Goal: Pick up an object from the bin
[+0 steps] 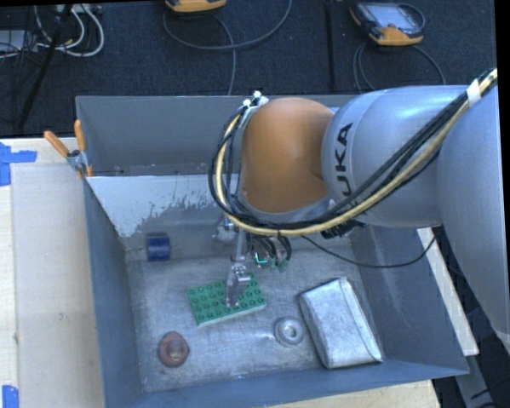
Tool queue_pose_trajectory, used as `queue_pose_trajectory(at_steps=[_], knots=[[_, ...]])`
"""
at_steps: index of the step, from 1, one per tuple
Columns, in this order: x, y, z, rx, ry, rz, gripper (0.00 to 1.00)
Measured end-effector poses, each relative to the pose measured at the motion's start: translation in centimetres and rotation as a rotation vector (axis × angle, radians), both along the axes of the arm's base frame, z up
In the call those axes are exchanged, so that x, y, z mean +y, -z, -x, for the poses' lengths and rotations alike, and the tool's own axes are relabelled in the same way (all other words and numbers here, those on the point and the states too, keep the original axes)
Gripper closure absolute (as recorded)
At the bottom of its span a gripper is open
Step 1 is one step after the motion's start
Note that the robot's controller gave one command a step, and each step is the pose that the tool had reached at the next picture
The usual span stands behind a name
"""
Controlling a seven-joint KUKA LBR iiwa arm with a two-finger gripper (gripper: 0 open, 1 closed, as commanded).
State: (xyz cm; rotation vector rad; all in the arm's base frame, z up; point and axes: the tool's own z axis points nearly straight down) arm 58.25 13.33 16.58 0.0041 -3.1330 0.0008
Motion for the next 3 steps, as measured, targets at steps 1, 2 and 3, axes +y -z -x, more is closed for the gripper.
queue_pose_trajectory(at_steps=[1, 2, 3], knots=[[-2.5, 8.4, -1.3, -0.005, 0.137, -0.002, 0.00], [-2.4, 8.1, -1.3, -0.005, 0.136, -0.002, 1.00], [-3.9, -9.0, -2.4, -0.017, -0.125, -0.002, 1.00]])
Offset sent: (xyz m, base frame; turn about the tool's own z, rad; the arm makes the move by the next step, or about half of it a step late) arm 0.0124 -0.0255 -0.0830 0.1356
